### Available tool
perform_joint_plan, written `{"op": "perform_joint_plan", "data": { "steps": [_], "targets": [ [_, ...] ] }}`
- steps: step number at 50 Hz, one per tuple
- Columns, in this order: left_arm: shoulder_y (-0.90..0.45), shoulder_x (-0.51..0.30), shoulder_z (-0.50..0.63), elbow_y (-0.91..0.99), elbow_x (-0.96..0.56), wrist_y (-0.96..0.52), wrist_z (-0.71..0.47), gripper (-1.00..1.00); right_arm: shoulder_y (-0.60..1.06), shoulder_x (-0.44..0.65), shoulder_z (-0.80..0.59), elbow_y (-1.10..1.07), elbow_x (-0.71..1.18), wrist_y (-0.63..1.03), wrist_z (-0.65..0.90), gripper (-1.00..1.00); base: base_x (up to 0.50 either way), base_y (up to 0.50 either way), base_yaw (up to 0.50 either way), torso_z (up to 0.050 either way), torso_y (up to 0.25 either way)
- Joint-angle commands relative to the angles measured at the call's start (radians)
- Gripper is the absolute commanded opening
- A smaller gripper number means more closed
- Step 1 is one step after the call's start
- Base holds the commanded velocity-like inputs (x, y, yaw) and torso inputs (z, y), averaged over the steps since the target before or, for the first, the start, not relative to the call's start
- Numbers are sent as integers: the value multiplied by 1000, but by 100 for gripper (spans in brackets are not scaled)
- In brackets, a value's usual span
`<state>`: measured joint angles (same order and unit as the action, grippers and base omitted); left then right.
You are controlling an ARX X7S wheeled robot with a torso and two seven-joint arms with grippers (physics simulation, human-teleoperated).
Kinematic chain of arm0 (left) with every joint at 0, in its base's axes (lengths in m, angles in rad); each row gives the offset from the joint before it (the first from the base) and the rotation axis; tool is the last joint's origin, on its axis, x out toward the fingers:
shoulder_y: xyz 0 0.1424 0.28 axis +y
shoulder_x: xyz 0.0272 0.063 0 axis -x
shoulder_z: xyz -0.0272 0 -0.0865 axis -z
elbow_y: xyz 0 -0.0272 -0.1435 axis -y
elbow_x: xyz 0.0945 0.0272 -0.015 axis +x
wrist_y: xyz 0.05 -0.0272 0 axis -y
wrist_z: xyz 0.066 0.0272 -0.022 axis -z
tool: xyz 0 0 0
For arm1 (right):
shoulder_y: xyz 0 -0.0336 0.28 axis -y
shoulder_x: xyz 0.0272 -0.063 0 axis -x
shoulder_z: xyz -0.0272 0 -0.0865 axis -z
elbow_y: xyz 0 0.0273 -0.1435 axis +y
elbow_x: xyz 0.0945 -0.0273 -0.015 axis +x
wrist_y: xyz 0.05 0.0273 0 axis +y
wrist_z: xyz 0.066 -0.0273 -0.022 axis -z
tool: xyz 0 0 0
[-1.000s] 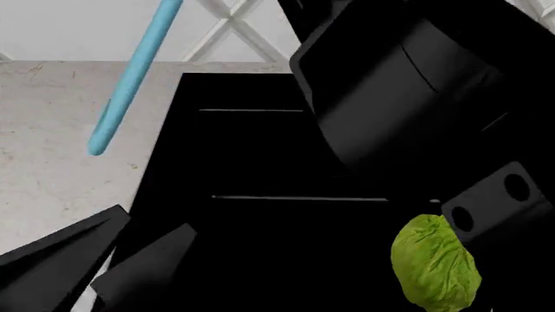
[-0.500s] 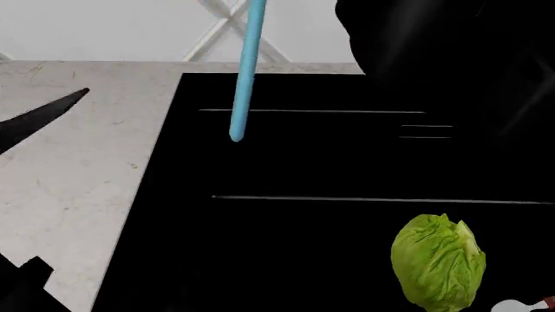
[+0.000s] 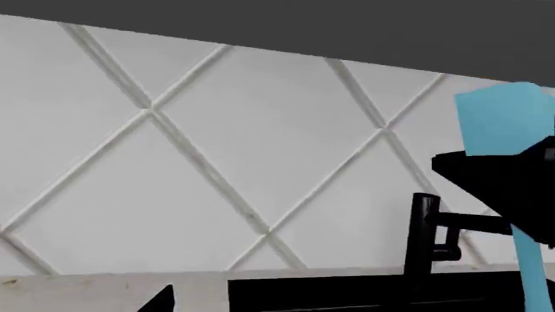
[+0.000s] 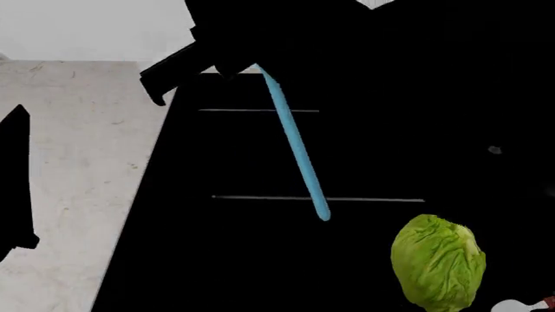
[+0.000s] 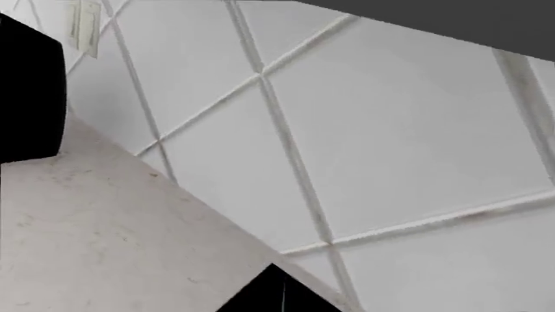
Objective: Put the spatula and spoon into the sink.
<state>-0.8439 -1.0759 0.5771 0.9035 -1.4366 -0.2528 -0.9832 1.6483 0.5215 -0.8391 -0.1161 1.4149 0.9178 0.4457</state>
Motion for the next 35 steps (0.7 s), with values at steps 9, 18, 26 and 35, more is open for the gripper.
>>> {"op": "perform_joint_plan", "data": {
  "steps": [9,18,26,35],
  "targets": [
    [82,-76,-24,-41,-110,112,-59,100,-6,15,-222,31,-214,80,-253,-100,0,0,0,0,0],
    [98,-85,-33,-45,-112,130,-53,100,24,1,-321,134,-271,127,-398,-100,0,0,0,0,0],
    [114,-81,-29,-58,-92,132,-43,100,47,0,-415,154,-323,171,-487,-100,0,0,0,0,0],
    [123,-75,-23,-60,-77,127,-34,100,55,-26,-502,214,-365,209,-564,-100,0,0,0,0,0]
  ]
}}
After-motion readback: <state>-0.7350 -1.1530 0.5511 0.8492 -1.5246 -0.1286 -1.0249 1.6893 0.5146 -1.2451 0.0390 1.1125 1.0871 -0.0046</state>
